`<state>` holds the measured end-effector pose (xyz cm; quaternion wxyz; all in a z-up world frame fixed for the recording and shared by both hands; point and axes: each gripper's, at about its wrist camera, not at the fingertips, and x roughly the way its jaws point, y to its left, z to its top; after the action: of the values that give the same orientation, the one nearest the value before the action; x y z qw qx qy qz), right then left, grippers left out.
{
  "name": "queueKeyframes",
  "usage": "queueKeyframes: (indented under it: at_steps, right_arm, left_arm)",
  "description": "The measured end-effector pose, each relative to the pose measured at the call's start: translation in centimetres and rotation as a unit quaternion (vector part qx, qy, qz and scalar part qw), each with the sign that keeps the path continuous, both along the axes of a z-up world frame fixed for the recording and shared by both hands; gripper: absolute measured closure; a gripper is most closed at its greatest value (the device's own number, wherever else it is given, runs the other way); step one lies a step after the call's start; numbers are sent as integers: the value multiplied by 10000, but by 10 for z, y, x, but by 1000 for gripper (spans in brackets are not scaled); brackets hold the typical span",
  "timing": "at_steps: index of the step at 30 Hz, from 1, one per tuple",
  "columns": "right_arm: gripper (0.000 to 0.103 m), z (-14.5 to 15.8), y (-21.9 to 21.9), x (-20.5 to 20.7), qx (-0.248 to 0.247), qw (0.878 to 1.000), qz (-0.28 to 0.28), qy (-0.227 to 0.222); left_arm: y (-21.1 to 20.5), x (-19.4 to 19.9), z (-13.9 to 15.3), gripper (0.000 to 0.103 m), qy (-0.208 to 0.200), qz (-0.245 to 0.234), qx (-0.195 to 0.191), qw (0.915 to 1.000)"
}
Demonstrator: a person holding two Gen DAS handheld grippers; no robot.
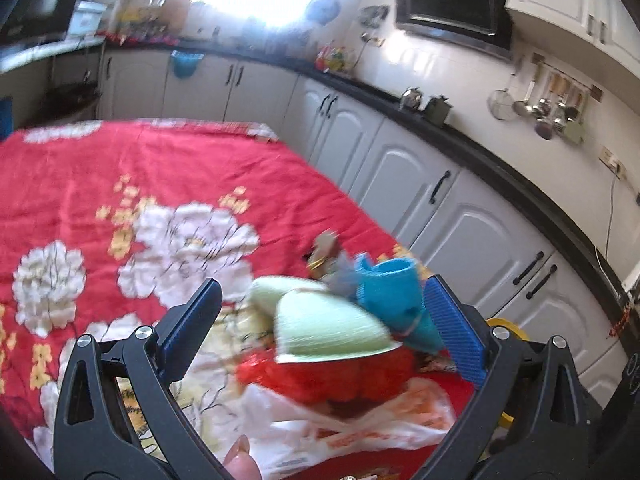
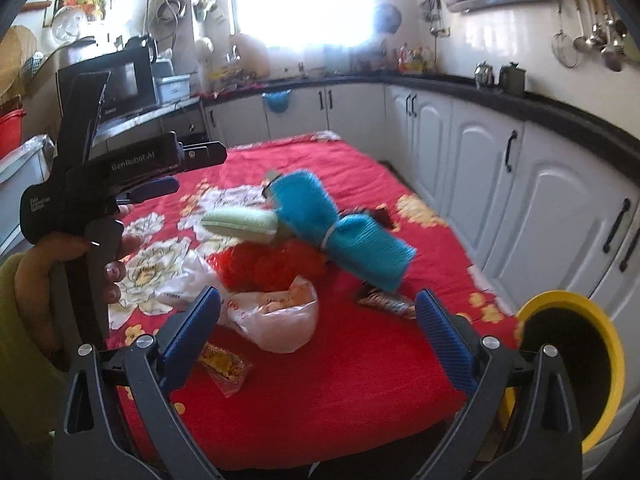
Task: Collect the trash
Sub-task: 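Move both open tools back from the bin to the table, then grasp the green sponge with the left tool while the right tool grasps the plastic bag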
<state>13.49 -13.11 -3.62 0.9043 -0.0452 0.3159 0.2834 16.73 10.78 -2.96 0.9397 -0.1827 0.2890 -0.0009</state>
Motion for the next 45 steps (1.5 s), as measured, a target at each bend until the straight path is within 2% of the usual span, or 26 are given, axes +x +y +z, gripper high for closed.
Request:
queueKeyframes:
  at_steps: [4,7,12,15,17,21,23,26,32,38,45]
  right_arm:
    - [8,-14,11,8,-79,9995,108,275]
    - [8,-24,19,16,-108,9989,151,434]
    - [11,-35,31,24,-196,9978,307,548]
    - [21,-41,38,29,-240,9969,375,649]
    - [34,-45,42,31,-211,9961,443,728]
    - [44,-45,46,27,-216,9959,556,674]
    - [48,-44,45,26,-214,9959,573,665]
    - [51,-44,43,25,-191,9961,576,642]
    - [59,-41,40,20,-154,9968,582,531]
    - [64,-33,34,17,0,9979,518,401]
    - [65,-18,32,8,32,9983,564,160]
  left_arm:
    - [21,6,-19,10,290,53,-469,9985]
    - [37,11,-38,10,550,-26,-1277,9903]
    - [39,16,-49,11,689,-223,-1869,9797]
    - [33,19,-51,11,744,-342,-2004,9763]
    - [29,21,-54,13,772,-413,-2086,9741]
    - [26,25,-59,27,877,-398,-2182,9711]
    - [26,26,-62,40,943,-344,-2198,9704]
    - [27,26,-65,54,951,-344,-2293,9681]
    - [27,22,-58,68,857,-338,-2200,9711]
    - [39,12,-46,70,679,-252,-2135,9743]
    - [49,-8,-22,71,420,-116,-1723,9841]
